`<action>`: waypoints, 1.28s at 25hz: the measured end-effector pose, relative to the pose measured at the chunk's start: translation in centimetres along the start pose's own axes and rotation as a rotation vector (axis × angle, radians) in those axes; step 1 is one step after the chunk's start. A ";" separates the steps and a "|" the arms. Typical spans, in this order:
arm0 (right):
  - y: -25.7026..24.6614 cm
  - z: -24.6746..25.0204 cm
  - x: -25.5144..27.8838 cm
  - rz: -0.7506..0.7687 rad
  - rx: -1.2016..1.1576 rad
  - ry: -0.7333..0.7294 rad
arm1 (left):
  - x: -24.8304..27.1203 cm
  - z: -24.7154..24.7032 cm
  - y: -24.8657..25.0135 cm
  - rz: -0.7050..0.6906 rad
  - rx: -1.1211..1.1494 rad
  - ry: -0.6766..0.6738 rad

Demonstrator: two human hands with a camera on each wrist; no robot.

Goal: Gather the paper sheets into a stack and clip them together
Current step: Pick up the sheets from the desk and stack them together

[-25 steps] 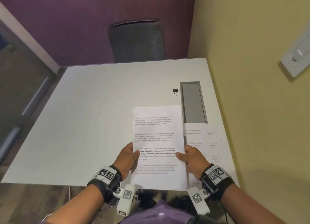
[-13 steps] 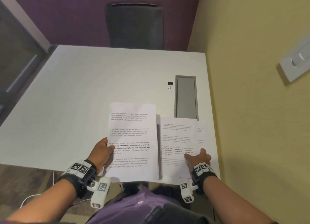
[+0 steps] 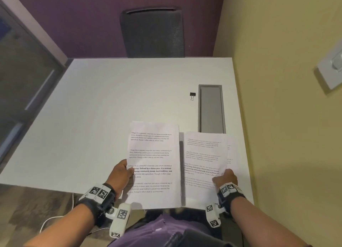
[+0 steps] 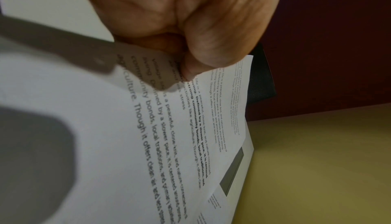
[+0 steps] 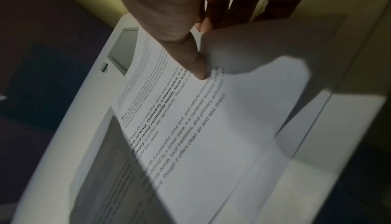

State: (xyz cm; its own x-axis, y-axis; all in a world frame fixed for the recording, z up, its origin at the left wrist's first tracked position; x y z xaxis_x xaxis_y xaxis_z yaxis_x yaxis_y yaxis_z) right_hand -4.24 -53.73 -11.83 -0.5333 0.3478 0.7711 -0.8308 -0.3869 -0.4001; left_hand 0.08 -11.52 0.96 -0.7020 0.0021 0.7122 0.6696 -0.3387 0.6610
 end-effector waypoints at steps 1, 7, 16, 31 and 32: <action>-0.3 0.0 0.1 0.027 -0.030 -0.013 | 0.0 0.1 0.1 -0.004 -0.005 0.004; -3.5 1.4 2.7 0.228 -0.241 0.029 | -0.1 1.2 -0.2 -0.011 -0.011 0.071; -13.1 2.9 7.8 0.427 -0.608 -0.270 | 0.3 4.9 2.8 -0.065 0.012 0.179; -20.6 -6.6 15.0 0.682 -0.342 -0.434 | 0.5 4.1 4.9 -0.105 0.456 -0.121; -21.2 -7.0 15.3 0.694 -0.353 -0.428 | 0.1 4.7 5.1 -0.116 0.443 -0.134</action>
State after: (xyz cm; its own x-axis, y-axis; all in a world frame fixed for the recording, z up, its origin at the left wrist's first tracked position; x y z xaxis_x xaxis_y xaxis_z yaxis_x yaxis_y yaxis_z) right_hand 4.08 -34.20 4.97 -0.8885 -0.2439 0.3887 -0.3808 -0.0811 -0.9211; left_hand 4.53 -8.87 5.53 -0.7605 0.1478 0.6323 0.6478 0.1046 0.7546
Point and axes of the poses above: each hand's wrist, its own x-axis away from the middle knuckle, its own z-axis out of the back of the hand, y = z × x, the point moved 8 cm from there along -x, towards the middle knuckle, and after that the axes turned 12 degrees about -y, right-handed, at the moved point
